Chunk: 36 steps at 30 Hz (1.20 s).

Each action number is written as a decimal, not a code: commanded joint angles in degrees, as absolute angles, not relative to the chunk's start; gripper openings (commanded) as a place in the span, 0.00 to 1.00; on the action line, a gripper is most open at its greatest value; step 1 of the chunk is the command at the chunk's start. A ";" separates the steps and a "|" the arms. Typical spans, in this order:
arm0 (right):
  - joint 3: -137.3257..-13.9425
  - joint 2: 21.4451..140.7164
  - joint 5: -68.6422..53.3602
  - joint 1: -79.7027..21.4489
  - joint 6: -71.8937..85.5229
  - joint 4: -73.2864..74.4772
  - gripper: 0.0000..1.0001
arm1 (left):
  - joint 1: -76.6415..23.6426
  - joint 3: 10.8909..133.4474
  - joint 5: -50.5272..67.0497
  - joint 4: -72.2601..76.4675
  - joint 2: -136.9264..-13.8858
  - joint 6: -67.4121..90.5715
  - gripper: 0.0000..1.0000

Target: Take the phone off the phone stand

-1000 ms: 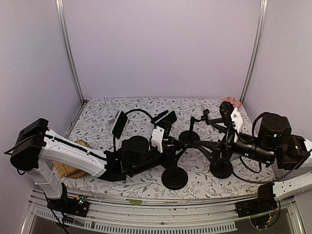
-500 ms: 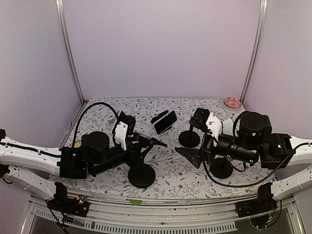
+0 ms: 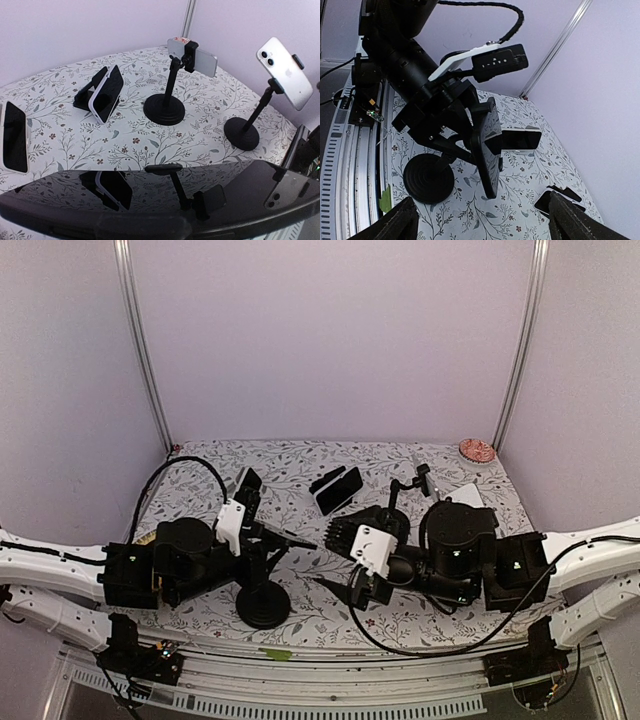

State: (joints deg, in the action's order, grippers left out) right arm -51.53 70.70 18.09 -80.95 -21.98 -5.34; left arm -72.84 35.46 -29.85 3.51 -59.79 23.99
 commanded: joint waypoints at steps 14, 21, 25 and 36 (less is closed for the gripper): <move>-57.87 88.29 35.61 -84.46 -34.67 -21.99 0.64 | -72.07 36.93 -30.17 8.08 -57.95 25.31 0.20; -58.14 89.51 31.62 -82.51 -34.22 -23.87 0.44 | -72.00 36.32 -29.21 8.31 -56.68 25.29 0.19; -59.33 91.16 31.55 -82.30 -34.95 -24.12 0.31 | -72.05 36.08 -28.80 8.52 -56.05 25.27 0.19; -60.83 92.64 31.21 -81.94 -35.42 -24.16 0.00 | -72.03 35.75 -28.31 8.70 -55.46 25.14 0.17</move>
State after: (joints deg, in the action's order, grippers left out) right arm -58.98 92.05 31.79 -82.24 -35.79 -22.31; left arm -72.77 34.96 -27.70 2.50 -57.60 25.28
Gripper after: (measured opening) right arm 0.050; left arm 0.353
